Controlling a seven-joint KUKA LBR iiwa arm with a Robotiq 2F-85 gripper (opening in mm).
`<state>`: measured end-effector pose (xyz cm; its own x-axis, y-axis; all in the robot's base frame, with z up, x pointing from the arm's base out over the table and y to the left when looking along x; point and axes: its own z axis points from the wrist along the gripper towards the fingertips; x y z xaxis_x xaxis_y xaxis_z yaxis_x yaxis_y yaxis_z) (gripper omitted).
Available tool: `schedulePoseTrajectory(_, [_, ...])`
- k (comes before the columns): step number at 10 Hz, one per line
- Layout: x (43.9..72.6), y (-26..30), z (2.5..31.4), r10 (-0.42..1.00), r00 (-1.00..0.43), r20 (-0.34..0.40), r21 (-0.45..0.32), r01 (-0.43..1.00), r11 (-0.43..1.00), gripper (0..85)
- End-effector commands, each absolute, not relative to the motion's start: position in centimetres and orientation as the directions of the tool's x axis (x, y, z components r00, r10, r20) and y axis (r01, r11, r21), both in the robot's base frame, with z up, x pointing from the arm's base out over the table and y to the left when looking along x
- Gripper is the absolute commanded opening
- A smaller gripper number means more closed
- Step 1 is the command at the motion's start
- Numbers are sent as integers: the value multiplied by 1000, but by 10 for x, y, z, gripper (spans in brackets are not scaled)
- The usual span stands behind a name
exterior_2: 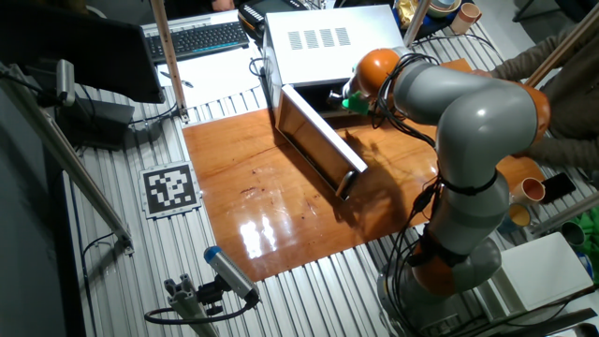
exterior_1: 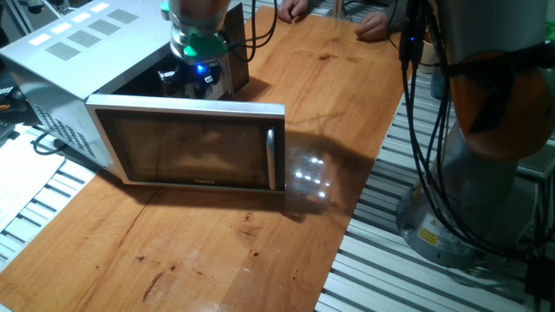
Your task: Put the bowl into the microwave
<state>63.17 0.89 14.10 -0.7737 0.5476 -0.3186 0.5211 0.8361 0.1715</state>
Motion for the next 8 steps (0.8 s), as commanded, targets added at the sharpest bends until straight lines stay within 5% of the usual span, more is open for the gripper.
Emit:
schedulePoseTrajectory(1, [630, 9, 142, 549, -774, -315, 170, 523, 835, 680])
schedulePoseTrajectory(8, [614, 2, 157, 544, -787, -291, 142, 527, 838, 680])
